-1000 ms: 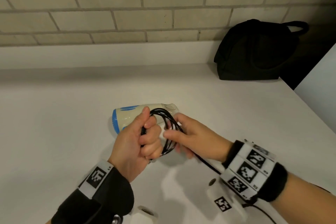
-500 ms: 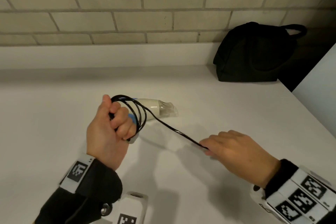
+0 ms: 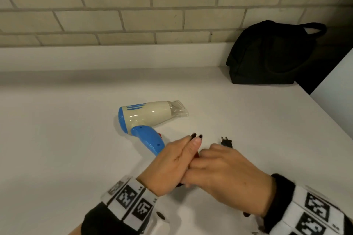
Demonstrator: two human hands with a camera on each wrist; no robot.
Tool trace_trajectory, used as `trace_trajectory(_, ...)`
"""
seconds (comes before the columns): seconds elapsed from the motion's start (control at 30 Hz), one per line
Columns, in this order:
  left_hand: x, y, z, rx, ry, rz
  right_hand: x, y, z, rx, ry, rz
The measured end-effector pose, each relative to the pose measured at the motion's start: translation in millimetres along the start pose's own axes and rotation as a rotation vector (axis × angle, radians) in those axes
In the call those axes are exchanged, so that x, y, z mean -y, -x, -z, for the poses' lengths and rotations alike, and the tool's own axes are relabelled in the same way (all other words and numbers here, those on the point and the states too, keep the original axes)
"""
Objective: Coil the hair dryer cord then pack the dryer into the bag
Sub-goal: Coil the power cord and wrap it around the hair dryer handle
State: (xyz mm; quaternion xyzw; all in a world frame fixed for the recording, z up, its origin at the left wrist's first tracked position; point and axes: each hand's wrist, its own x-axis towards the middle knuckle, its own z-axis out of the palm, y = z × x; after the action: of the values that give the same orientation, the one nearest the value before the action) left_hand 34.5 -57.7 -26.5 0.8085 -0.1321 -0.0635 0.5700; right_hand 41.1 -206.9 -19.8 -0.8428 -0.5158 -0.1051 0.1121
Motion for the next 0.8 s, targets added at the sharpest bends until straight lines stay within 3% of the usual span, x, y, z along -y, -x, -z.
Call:
trace_trajectory(0.17,5,4,10,0.127,0.076,0.157,-26,0,22,-0.065,-0.204,-0.309)
trace_trajectory(0.27,4,4,17,0.160,0.256,0.219,-35,-6,25,0.001,-0.344,-0.500)
trace_trajectory(0.37,-1,3,24,0.184,0.498,0.218,-29,-14,13,0.083,-0.466,-0.431)
trace_trajectory(0.5,-1,4,31,0.171,0.669,0.229,-21,-20,-8,0.060,-0.722,-0.364)
trace_trajectory(0.7,4,4,33,0.274,0.960,0.247,-9,-34,-23,-0.245,-1.193,-0.442)
trace_trajectory(0.8,-1,1,28,0.213,0.993,0.255,-7,-43,-29,-0.398,-1.234,-0.582)
